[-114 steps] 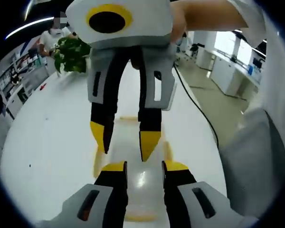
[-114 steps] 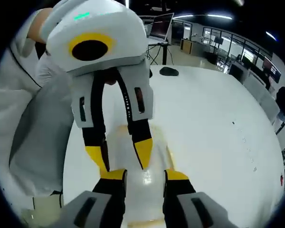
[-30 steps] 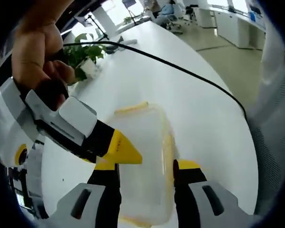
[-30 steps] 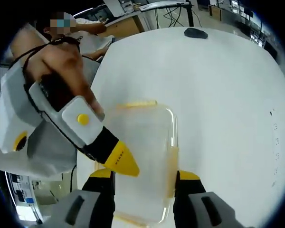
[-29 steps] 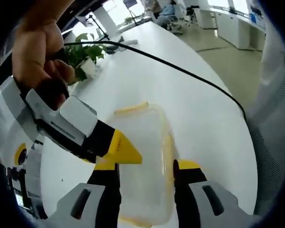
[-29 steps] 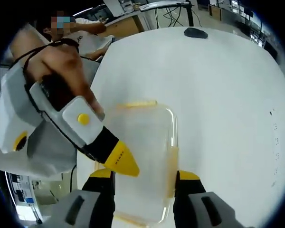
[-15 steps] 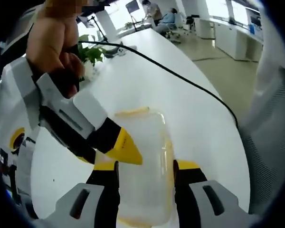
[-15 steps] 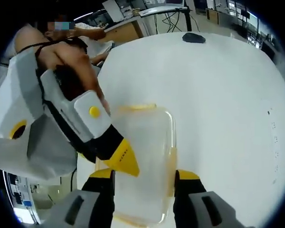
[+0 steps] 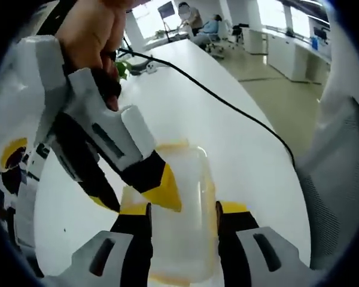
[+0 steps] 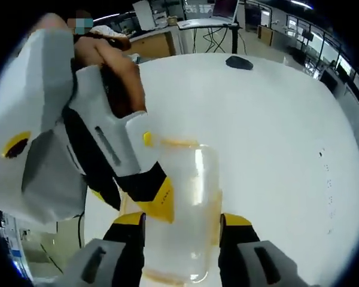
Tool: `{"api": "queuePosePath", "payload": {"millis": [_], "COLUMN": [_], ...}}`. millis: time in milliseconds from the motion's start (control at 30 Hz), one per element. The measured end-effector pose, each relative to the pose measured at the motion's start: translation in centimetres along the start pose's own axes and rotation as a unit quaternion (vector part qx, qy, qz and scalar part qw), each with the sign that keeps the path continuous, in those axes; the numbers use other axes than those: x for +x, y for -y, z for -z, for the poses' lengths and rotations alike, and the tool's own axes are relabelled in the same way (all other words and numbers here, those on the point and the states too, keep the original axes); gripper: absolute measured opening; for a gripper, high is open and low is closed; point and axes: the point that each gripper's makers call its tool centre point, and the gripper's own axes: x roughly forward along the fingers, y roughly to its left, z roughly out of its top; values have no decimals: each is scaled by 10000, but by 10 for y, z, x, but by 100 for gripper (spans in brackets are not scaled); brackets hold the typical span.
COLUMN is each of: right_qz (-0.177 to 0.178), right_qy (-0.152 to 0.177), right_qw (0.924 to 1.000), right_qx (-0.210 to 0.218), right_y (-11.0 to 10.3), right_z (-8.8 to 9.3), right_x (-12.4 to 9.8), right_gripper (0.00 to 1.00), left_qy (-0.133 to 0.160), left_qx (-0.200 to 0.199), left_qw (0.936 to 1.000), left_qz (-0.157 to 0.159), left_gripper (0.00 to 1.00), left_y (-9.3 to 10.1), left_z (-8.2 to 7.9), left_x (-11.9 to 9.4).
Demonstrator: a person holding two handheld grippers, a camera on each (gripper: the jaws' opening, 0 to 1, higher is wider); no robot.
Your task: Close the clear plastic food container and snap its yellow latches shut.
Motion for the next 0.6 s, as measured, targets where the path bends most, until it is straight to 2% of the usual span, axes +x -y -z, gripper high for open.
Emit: {"api": "queuePosePath", "payload": {"millis": [100, 233, 300, 367, 467, 567, 600], "right_qz": [63, 156, 182, 138, 133, 156, 168], "right_qy": [106, 248, 271, 278, 255, 326, 330], "right_qw": [9999, 9995, 9995, 9995, 9996, 9993, 9993], "right_qx": [32, 94, 50, 7, 82, 46, 44], "right_y": [0, -4, -7, -11, -12, -16, -16], "right_z": [1, 2, 3, 5, 7, 6, 7], "right_x": [-5, -11, -12, -12, -11, -14, -14], "right_gripper": [48, 57, 58, 56, 63, 63, 65], "left_qy": [157, 160, 149, 50, -44, -142, -186], "left_qx": [-419, -445, -606, -688, -725, -663, -689], "left_qw": [9990, 9988, 9980, 9976, 9973, 9976, 9970], "left_qz": [-49, -84, -21, 37, 84, 170, 288], "left_gripper": [45, 48, 51, 56, 61, 67, 69], "left_y": [-7, -18, -22, -23, -26, -27, -25], "left_z": [-4, -1, 3, 8, 15, 20, 22], "left_x": [-4, -13, -16, -17, -20, -23, -24]}}
